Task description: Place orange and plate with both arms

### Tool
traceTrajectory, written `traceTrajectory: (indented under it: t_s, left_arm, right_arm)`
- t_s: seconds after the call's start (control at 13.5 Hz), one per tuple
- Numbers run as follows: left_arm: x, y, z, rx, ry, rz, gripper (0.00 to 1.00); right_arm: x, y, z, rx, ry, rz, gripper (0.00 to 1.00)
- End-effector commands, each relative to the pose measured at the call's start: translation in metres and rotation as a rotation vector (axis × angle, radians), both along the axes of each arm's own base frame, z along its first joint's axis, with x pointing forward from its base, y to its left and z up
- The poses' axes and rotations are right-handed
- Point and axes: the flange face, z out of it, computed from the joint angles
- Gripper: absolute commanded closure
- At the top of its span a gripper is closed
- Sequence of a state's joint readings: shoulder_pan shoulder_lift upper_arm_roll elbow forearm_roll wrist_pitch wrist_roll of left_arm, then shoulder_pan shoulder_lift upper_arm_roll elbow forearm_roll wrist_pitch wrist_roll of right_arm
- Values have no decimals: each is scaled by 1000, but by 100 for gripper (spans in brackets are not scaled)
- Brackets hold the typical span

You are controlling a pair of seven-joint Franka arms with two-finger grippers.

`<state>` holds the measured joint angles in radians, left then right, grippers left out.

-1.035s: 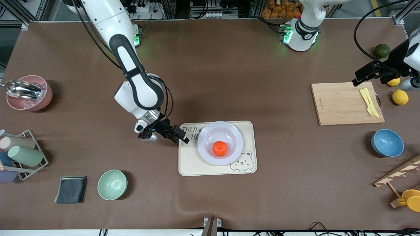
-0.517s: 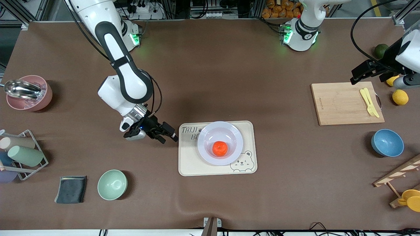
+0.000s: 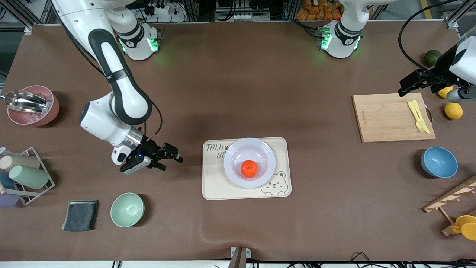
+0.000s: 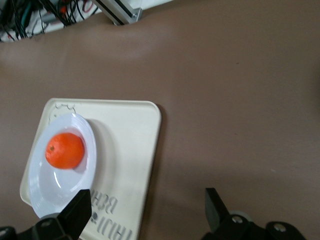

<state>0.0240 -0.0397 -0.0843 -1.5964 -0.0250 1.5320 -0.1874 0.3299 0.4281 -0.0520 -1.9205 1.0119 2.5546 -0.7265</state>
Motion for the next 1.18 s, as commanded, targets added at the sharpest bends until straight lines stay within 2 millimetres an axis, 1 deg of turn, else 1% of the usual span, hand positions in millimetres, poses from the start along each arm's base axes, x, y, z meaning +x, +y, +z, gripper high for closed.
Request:
traceTrajectory:
  t_s: [0.0,0.15,0.3,0.52,0.67,0.74,0.81,0.89,0.96,1.03,1.11]
  left_arm:
    - [-4,2,6,-5,-21,-3,0]
    - [-4,1,2,-6,-12,-4,0]
    - [-4,2,2,-6,-14,-3,0]
    - [-4,2,2,-6,-14,-3,0]
    - [-2,1,1,-13,-16,-2,0]
    - [-2,1,0,-13,-15,-2,0]
    - [-2,0,1,-13,-16,-4,0]
    - [-2,-1,0,-13,-15,-7,0]
    - [-2,-2,0,-13,-15,-7,0]
    - [-2,-1,0,-13,-13,-5,0]
    - [-2,-1,-2,-12,-10,-5,0]
  right_arm:
    - [-9,-28,24,-53,27,119,0]
    - [-10,-50,41,-111,71,180,0]
    - [-13,-62,64,-208,155,219,0]
    - [-17,-62,104,-384,312,211,0]
    - [-19,-66,132,-472,417,201,0]
    - [-23,-72,148,-485,454,194,0]
    - [-26,-83,157,-486,486,184,0]
    - [-30,-93,171,-484,502,167,0]
    - [-33,-103,179,-481,531,139,0]
    - [-35,-113,192,-484,552,95,0]
    - [-36,-118,206,-501,560,39,0]
